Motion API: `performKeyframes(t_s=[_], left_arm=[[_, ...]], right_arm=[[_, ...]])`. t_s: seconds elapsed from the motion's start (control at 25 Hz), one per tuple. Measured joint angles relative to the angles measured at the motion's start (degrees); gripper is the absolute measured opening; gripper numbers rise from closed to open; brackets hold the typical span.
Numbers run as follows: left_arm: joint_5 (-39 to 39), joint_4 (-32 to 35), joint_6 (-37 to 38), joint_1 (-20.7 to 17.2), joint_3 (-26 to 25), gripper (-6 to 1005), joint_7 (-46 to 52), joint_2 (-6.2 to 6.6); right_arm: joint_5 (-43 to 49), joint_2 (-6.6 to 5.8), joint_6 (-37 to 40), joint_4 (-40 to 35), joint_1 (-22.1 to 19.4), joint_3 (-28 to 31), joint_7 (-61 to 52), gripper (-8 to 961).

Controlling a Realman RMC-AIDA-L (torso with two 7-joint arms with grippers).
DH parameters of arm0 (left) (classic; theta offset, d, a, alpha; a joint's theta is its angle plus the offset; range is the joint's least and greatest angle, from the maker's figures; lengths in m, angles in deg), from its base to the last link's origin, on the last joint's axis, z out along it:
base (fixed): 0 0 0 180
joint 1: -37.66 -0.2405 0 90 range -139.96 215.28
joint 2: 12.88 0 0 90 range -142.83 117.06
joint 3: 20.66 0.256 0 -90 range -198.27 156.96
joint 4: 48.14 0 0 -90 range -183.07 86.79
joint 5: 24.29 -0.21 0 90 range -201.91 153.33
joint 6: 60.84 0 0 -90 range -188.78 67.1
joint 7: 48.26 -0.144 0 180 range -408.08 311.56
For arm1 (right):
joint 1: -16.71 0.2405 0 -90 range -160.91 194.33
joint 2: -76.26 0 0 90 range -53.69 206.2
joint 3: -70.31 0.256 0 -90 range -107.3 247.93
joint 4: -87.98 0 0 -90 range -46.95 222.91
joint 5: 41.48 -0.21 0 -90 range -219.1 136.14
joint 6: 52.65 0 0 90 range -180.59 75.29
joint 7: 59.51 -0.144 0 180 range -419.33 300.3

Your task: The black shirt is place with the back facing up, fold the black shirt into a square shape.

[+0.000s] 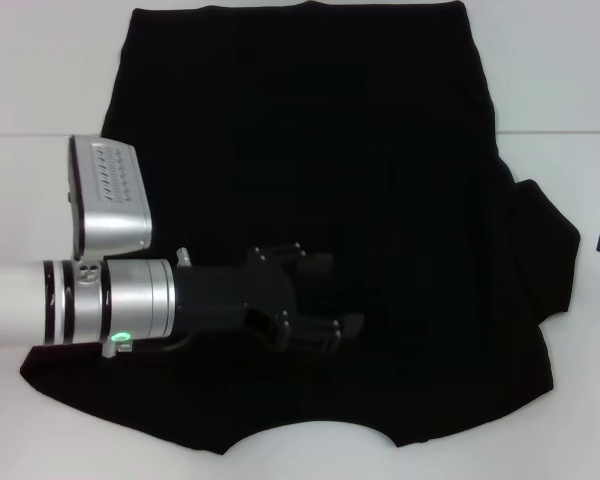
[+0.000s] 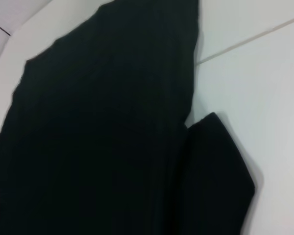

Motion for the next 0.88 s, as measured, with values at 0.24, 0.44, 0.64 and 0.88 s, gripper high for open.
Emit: performKeyframes(t_s=[0.24, 0.44, 0.64, 0.88], left_arm=[[-0.53, -0.21, -0.73, -0.12, 0.36, 887, -1.29, -0.18], [-0.74, -0.30, -1.14, 0.06, 0.40, 887, -1.38, -0.20], [-0.69, -0.34, -2.13, 0.23, 0.42, 886, -1.41, -0.18], [-0.77, -0.35, -2.21, 0.32, 0.42, 886, -1.43, -0.13]], right_arm=[[2.75, 1.31, -2.98, 0.50, 1.53, -0.44, -1.44, 731], [4.65, 2.70, -5.55, 1.60, 2.66, -0.48, -1.47, 731], [6.21, 3.37, -8.84, 3.70, 3.77, -0.55, -1.50, 731], [6.29, 4.43, -11.19, 4.07, 4.35, -0.58, -1.15, 731]])
